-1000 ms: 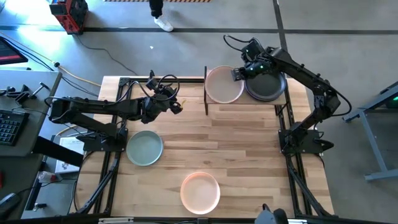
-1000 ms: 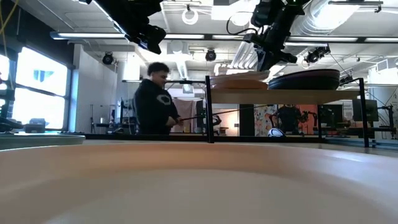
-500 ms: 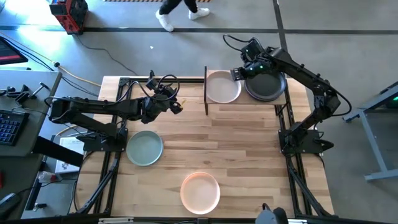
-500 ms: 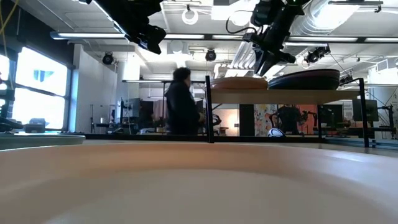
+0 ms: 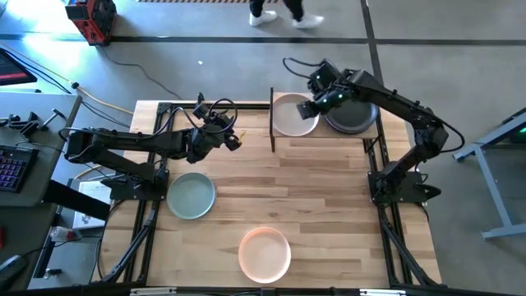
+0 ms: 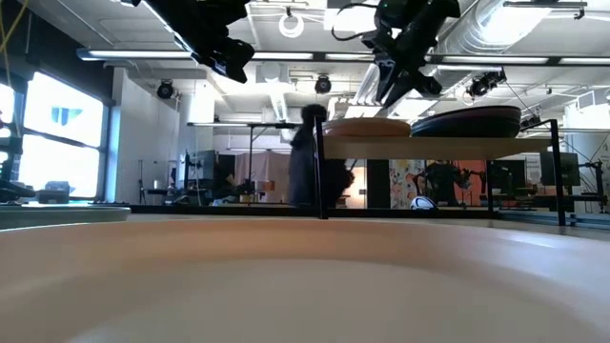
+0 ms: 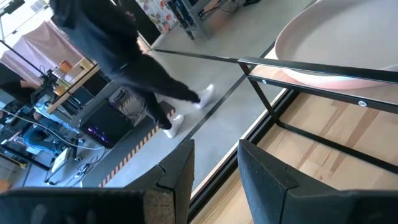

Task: Place and stack plates onto a shelf
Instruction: Stack the white plate on top of the orange plate on the shelf

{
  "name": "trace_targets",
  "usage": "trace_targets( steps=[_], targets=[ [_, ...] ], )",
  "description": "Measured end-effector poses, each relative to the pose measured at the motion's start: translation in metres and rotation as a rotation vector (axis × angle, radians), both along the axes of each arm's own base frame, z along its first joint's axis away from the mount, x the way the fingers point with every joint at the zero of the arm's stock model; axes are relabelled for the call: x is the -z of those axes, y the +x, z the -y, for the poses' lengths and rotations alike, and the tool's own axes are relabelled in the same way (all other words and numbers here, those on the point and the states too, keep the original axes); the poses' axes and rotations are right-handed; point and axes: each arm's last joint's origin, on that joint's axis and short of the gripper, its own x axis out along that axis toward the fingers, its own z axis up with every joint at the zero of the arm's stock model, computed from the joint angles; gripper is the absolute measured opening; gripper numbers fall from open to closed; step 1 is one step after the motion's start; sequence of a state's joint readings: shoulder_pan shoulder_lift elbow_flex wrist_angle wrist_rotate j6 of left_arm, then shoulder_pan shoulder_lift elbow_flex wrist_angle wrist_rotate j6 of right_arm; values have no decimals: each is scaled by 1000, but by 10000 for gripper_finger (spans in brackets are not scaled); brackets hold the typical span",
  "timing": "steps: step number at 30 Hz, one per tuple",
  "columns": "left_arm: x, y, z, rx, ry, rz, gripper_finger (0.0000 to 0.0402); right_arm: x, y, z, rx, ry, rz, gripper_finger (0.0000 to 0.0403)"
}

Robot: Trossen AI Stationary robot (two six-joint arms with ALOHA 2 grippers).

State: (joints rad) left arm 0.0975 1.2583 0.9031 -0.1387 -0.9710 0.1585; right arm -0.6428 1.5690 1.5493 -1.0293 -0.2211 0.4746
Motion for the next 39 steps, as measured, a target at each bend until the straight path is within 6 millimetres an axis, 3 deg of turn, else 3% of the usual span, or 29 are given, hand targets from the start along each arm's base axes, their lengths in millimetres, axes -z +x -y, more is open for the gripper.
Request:
trace_targets(
  steps=[7, 15, 39],
  targets=[
    [0, 0, 0, 0, 0, 0, 113, 16, 16, -16, -27, 14, -124, 76],
    [0, 0, 0, 0, 0, 1, 113, 32, 20, -17, -15, 12, -270, 75],
    [0, 0, 0, -7, -11, 24, 113, 33, 6, -1, 111, -121, -404, 75]
  ],
)
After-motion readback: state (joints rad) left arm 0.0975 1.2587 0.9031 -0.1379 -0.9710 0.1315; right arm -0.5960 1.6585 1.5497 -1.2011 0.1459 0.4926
